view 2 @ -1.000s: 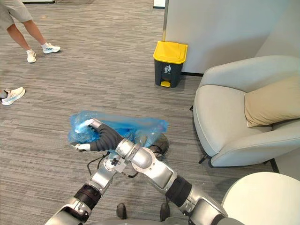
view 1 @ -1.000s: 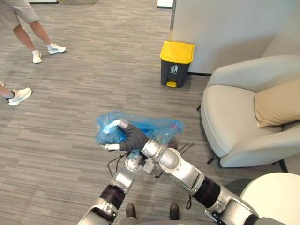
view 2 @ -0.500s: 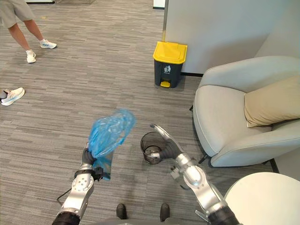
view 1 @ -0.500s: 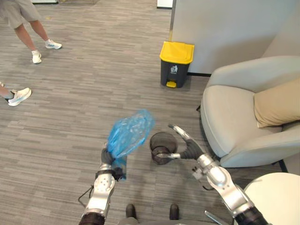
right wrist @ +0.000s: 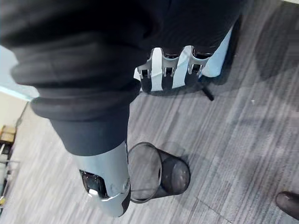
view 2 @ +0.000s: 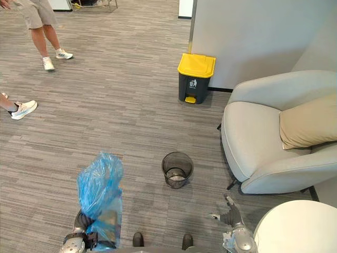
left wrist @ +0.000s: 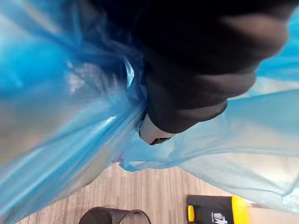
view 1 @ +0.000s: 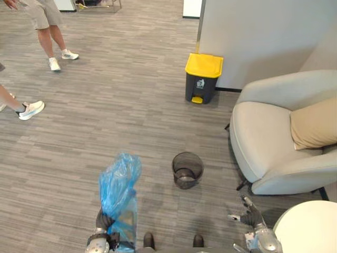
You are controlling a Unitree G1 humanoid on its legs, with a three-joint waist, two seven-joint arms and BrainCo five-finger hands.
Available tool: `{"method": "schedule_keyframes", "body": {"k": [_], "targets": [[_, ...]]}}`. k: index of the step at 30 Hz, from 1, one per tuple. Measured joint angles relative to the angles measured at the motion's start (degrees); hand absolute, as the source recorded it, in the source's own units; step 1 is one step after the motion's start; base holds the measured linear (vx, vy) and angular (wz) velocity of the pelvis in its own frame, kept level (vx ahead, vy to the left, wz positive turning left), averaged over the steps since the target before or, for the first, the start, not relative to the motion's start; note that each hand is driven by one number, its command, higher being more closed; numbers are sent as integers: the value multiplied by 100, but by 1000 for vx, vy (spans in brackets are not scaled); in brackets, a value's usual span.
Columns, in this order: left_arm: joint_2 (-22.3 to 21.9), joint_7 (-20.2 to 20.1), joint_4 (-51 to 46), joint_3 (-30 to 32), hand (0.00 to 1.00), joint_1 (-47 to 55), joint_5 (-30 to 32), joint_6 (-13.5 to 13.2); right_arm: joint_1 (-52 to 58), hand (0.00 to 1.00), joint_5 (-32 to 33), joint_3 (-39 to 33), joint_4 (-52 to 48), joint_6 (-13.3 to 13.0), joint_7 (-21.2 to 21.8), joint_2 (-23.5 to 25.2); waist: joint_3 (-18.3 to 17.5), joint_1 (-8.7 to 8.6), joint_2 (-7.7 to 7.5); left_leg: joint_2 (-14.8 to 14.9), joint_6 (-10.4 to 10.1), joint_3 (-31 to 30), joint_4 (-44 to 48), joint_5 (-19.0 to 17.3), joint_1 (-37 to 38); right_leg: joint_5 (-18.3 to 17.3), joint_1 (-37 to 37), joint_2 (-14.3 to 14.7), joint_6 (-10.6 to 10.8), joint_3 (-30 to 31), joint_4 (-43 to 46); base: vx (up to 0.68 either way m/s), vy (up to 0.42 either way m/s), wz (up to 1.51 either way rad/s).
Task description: Gather rubbish on tea table into small bin, then transfer packed bag to large trash can.
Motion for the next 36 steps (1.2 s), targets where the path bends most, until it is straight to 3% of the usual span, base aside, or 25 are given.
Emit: {"method": "schedule_keyframes", "body": {"k": [3, 5, 6, 7, 9, 11, 13, 14, 15, 16, 17, 19, 22, 24, 25, 26, 28, 29, 30, 31, 32, 33, 34, 36], "targets": [[-62, 0, -40, -1, 100, -59, -159, 0, -58, 0, 32, -63, -2, 2, -148, 2, 179, 45, 86, -80, 126, -280, 378, -96, -435, -258, -90, -118, 38, -503, 386, -70, 42, 89], [-102, 4, -99, -4, 100, -122, -211, 1, -45, 0, 117, -95, -2, 5, -219, 15, 209, 35, 55, -54, 402, 155, 438, -277, -575, -337, -104, -314, 106, -920, 403, -2, 42, 107], [-134, 4, -110, -8, 100, -167, -247, 1, -29, 0, 158, -157, 14, 8, -293, 54, 250, 24, -29, 13, 562, 797, 561, -359, -665, -366, -123, -472, 149, -1127, 399, 133, 132, 109], [-161, 2, -120, -26, 100, -155, -249, 1, -68, 0, 163, -229, 12, 12, -321, 68, 249, 48, 91, 205, 554, 1459, 750, -371, -706, -431, -78, -502, 237, -1286, 514, 116, 119, 100], [-168, 3, -121, -22, 100, -118, -250, 3, -110, 0, 170, -269, 46, 51, -358, 158, 290, 97, 71, 230, 453, 1544, 927, -260, -744, -516, 12, -612, 363, -1484, 681, 174, 90, 68], [-156, 1, -136, -17, 100, -106, -249, 3, -173, 0, 171, -276, 68, 81, -385, 280, 348, 178, -56, 85, 533, 1441, 1183, -520, -763, -694, 125, -820, 455, -1598, 838, 191, 106, 47], [-142, -8, -265, -35, 100, -46, -248, 51, -258, 0, 173, -294, 68, 121, -390, 350, 480, 174, -244, -68, 618, 1377, 1837, -1098, -846, -1098, 87, -1276, 641, -1621, 1681, 203, 135, 32], [-132, -10, -335, -41, 100, -4, -248, 72, -265, 0, 173, -294, 65, 129, -390, 363, 507, 171, -270, -85, 631, 1376, 2008, -1256, -842, -1196, -3, -1410, 578, -1537, 2060, 214, 114, 9], [-94, -5, -447, -102, 100, 45, -248, 96, -263, 0, 183, -284, 20, 140, -390, 389, 546, 170, -277, -76, 666, 1344, 2264, -1508, -813, -1240, -416, -1620, 225, -1171, 3118, 214, 113, 2], [-32, -3, -550, -158, 100, 56, -248, 102, -258, 0, 196, -281, -34, 151, -394, 436, 624, 146, -252, -45, 699, 1291, 2386, -1641, -727, -1302, -820, -1659, 94, -671, 3935, 218, 125, 6], [61, 0, -635, -198, 100, 35, -247, 112, -238, 0, 197, -278, -34, 170, -392, 505, 705, 134, -230, -31, 695, 1244, 2426, -1758, -641, -1514, -1127, -1544, 161, -264, 4467, 246, 80, 12], [204, 12, -830, -204, 100, -14, -249, 112, -238, 0, 202, -238, -33, 219, -392, 622, 779, 122, -363, -27, 641, 1233, 2405, -1980, -377, -1815, -1682, -1196, 128, 74, 4823, 306, 6, 6], [248, 14, -778, -209, 100, -149, -249, 114, -339, 0, 264, -229, 19, 213, -406, 632, 806, -49, -354, -19, 524, 1217, 2304, -2242, -130, -1774, -2394, -756, 81, -50, 4044, 343, -52, 7], [248, 29, -642, -208, 100, -332, -248, 107, -419, 0, 267, -239, 280, 232, -407, 596, 830, -166, -328, 0, 388, 1175, 2177, -2331, 96, -1449, -2497, -568, 22, -203, 2994, 501, -109, 32], [245, 33, -501, -209, 100, -426, -245, 109, -376, 0, 275, -247, 344, 242, -411, 580, 823, -231, -319, 28, 229, 1038, 2155, -2434, 231, -944, -2497, -501, -242, -175, 2907, 547, -137, 49], [233, 32, -461, -204, 100, -475, -244, 106, -329, 0, 284, -245, 353, 243, -407, 578, 770, -282, -324, 109, 137, 968, 2134, -2490, 393, -849, -2488, -440, -539, -219, 3094, 611, -154, 43], [56, 39, -459, -210, 100, -568, -242, 119, -280, 0, 376, -248, 163, 239, -406, 550, 832, -298, -139, 419, -159, 1022, 2582, -2307, 458, -1227, -2377, -394, -804, -393, 3703, 641, -177, 21], [-52, 38, -461, -208, 100, -636, -242, 124, -264, 0, 378, -247, 89, 240, -401, 517, 915, -327, -141, 464, -48, 1043, 2957, -2166, 469, -1300, -2417, -434, -861, -484, 4159, 763, -317, 10], [-229, 36, -467, -201, 100, -604, -242, 113, -158, 0, 383, -259, -73, 223, -395, 484, 987, -258, -20, 850, 305, 1139, 4270, -1887, 327, -1582, -2209, -187, -693, -516, 4284, 570, -378, -11], [-296, 21, -574, -199, 100, -473, -243, 105, -7, 0, 406, -226, -298, 222, -411, 534, 980, -153, -26, 1231, 501, 1074, 5677, -1607, -137, -1758, -1573, 135, -1055, -599, 3470, 400, -340, -43], [-350, 24, -584, -198, 100, -472, -244, 105, -51, 0, 431, -236, -303, 220, -416, 523, 983, -86, 76, 1382, 511, 1011, 6146, -1810, -368, -1797, -1447, 335, -1081, -506, 3450, 443, -230, -93], [-351, 21, -592, -197, 100, -517, -245, 121, -169, 0, 508, -254, -316, 212, -417, 532, 962, 84, 74, 1409, 527, 1043, 6600, -2112, -833, -1879, -1187, 513, -1136, -213, 3277, 581, -150, -116], [-339, 20, -608, -201, 100, -570, -246, 120, -195, 0, 612, -253, -316, 213, -413, 599, 992, 179, -66, 1282, 590, 1106, 6542, -2202, -1271, -1877, -849, 549, -1133, -17, 2950, 603, -118, -99], [-332, 14, -689, -199, 100, -537, -246, 118, -189, 0, 661, -278, -318, 221, -417, 679, 1036, 212, -271, 931, 621, 1076, 5866, -2220, -1702, -1858, -207, 562, -1102, 366, 2364, 610, -76, -77]]}}
